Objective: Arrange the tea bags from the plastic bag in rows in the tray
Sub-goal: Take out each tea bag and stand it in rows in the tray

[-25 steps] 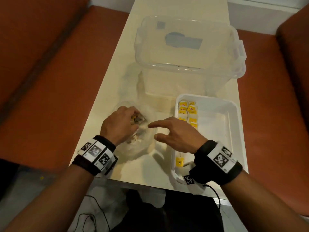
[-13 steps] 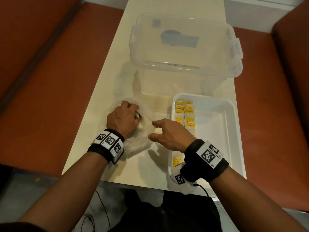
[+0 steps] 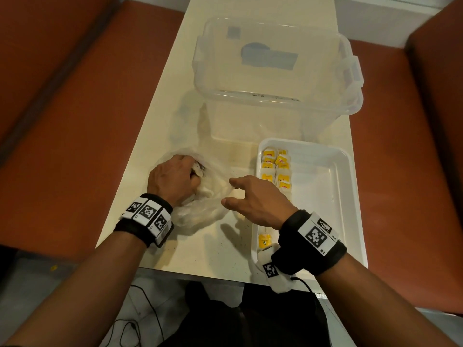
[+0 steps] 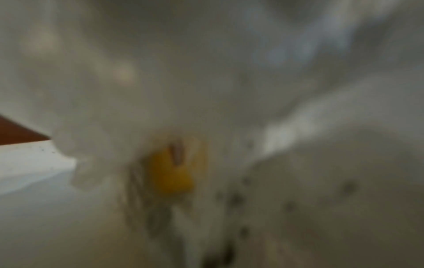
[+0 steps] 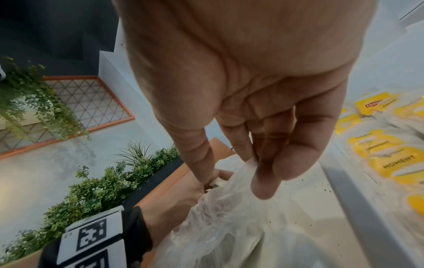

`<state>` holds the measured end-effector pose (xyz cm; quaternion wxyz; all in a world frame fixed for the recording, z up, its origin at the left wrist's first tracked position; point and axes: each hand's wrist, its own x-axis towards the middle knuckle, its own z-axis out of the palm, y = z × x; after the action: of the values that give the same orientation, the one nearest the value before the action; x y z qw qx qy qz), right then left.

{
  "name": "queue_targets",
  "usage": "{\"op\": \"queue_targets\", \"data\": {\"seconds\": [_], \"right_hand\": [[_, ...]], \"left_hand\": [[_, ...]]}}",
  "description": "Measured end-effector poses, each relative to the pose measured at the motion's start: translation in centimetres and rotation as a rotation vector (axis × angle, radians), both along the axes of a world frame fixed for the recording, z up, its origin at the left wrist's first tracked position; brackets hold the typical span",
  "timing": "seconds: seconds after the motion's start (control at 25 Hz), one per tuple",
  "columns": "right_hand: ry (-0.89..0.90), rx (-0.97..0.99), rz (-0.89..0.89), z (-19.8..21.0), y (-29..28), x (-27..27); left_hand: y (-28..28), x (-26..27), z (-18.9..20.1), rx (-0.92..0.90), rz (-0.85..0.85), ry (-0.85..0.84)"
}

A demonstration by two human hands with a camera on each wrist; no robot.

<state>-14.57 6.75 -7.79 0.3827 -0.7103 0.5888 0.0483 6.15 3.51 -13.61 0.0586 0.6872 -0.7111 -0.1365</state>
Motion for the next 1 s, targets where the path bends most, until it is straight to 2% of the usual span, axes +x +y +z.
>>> {"op": "queue_targets", "data": {"seconds": [0.16,0.28,0.36,0.44,0.56,0.68,0.76,1.0], "right_hand": [[-0.017,0.003,-0.004,-0.1,0.2,0.3],[-0.019,0.01,-0.003,0.0,0.3,0.7],[-0.021,0.014,-0.004,0.0,0.4,0.8],[-0.03,0.021,-0.009,0.1,0.4,0.9],[-0.053,0.026,-0.019,0.2,0.5,1.0],[-0.072,0.035,-0.029,0.2,0.5,1.0],[-0.074,0.037,-0.025,0.1,0.5,1.1],[-0.091,0.026,-0.026,0.0,0.6,1.0]], "left_hand": [[0.4,0.7,1.2,0.028,0.011,0.079],[0.9,1.6,2.3,0.097,0.03,0.29],[1.0,2.2,2.6,0.168,0.089,0.553],[1.1,2.4,2.8,0.263,0.257,0.889],[1.5,3.1,2.8,0.37,0.496,1.262],[2.1,3.9,3.2,0.463,0.586,1.653],[2.7,4.0,3.3,0.521,0.606,1.763],[3.3,2.5,2.8,0.56,0.689,1.807]]}}
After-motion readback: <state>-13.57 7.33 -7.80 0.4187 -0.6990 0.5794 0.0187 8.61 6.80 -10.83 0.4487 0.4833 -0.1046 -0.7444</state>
